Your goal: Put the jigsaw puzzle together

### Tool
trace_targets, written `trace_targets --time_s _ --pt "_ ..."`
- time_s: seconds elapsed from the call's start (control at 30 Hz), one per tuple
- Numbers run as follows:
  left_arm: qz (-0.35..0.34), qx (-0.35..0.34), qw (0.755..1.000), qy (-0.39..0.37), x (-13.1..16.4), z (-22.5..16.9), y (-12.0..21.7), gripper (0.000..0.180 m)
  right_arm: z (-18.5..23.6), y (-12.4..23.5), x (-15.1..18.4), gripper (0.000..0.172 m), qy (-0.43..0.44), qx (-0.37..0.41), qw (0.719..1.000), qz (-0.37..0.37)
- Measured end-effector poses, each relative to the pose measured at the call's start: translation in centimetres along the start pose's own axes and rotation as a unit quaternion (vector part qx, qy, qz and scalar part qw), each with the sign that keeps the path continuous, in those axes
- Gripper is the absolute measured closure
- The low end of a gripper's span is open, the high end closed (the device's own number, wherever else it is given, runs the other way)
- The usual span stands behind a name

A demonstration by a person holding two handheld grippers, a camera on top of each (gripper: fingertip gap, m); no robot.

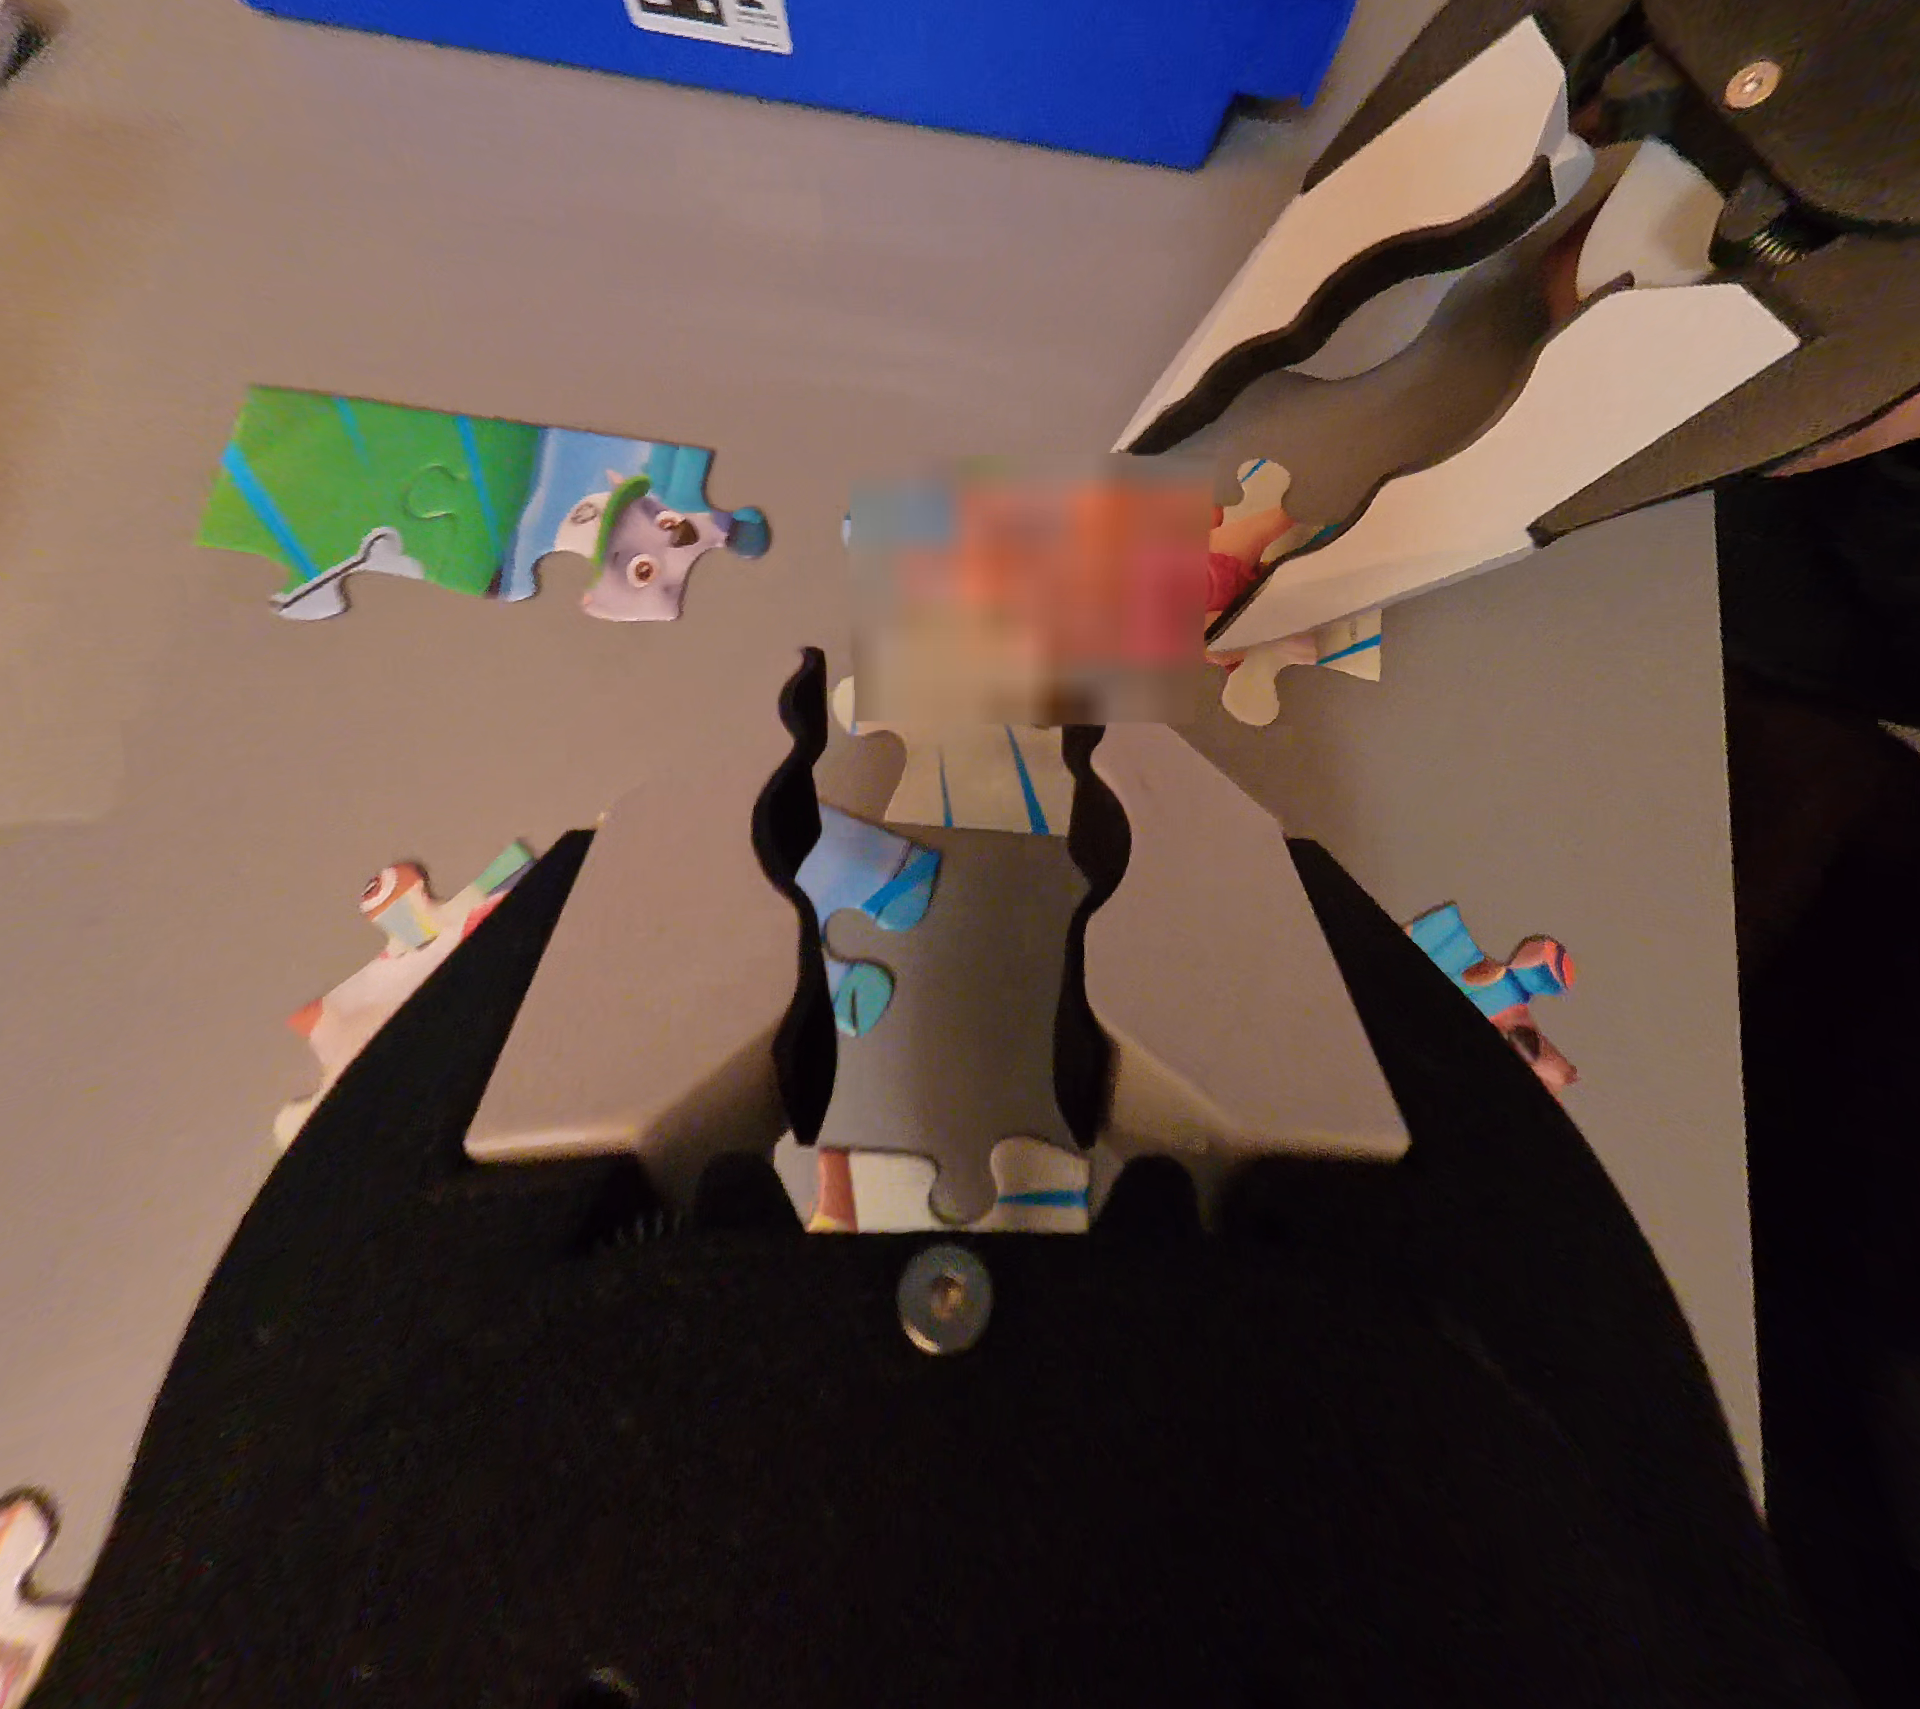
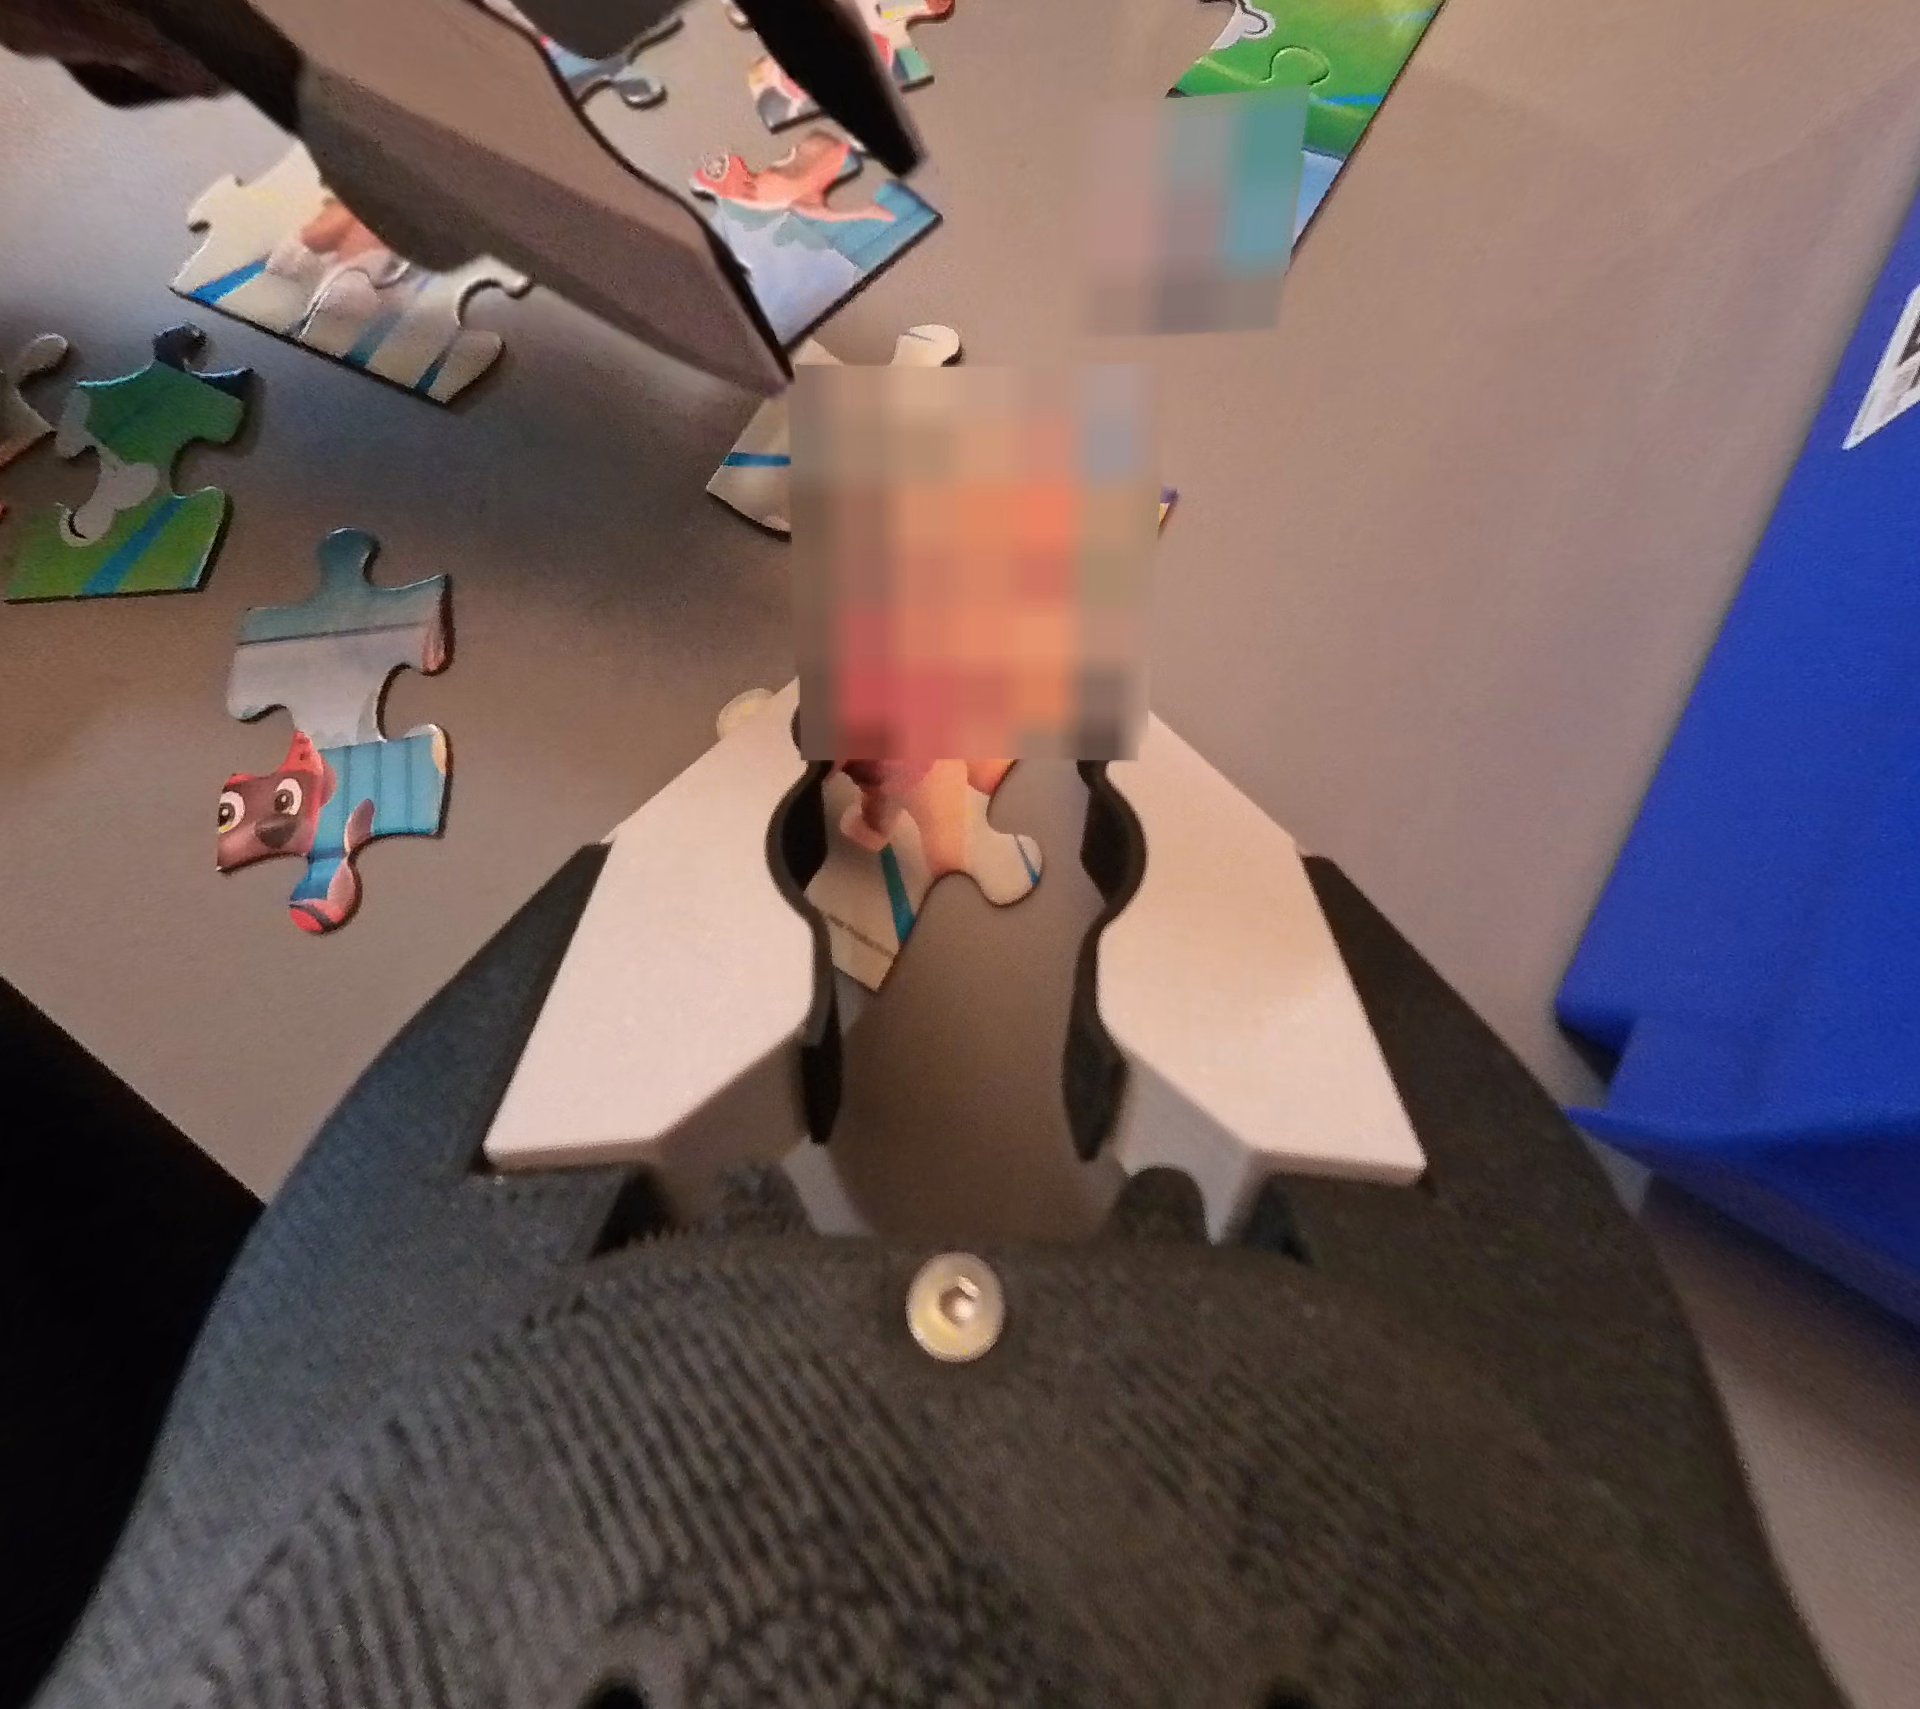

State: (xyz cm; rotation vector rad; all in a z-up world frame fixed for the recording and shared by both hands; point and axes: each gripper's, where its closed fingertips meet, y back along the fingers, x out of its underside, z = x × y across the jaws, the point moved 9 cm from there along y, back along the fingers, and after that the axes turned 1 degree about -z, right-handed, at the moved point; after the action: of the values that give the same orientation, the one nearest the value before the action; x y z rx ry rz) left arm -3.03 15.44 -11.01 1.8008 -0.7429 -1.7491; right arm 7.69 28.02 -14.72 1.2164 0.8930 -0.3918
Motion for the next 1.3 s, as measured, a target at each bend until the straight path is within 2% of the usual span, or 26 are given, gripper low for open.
trace_targets --time_s 0.13,0.3,0.47,0.63,0.8,1.3 --pt "0.012 -0.012 1.0 0.013 1.5 0.6 1.3 0.139 0.0 0.0 0.0 0.126 -0.002 0.001 1.0 0.0" --pt "0.026 0.005 0.999 0.027 3.0 -0.2 0.2 0.132 0.0 0.0 0.0 0.128 -0.001 0.004 1.0 0.0" --pt "0.032 0.002 0.999 0.002 2.5 -1.3 -1.5 0.126 0.0 0.0 0.0 0.128 0.001 0.005 1.0 0.0" --pt "0.044 -0.006 0.999 -0.01 2.0 -1.4 -2.5 0.13 0.0 0.0 0.0 0.127 0.0 0.003 1.0 0.0" --pt "0.046 -0.002 0.999 0.0 2.0 -1.4 -2.4 0.139 -0.1 0.0 0.0 0.127 -0.002 0.002 1.0 -0.001" --pt "0.045 0.001 0.999 0.001 2.4 -1.8 -1.9 0.14 -0.1 0.0 0.0 0.128 -0.002 0.004 1.0 -0.001"
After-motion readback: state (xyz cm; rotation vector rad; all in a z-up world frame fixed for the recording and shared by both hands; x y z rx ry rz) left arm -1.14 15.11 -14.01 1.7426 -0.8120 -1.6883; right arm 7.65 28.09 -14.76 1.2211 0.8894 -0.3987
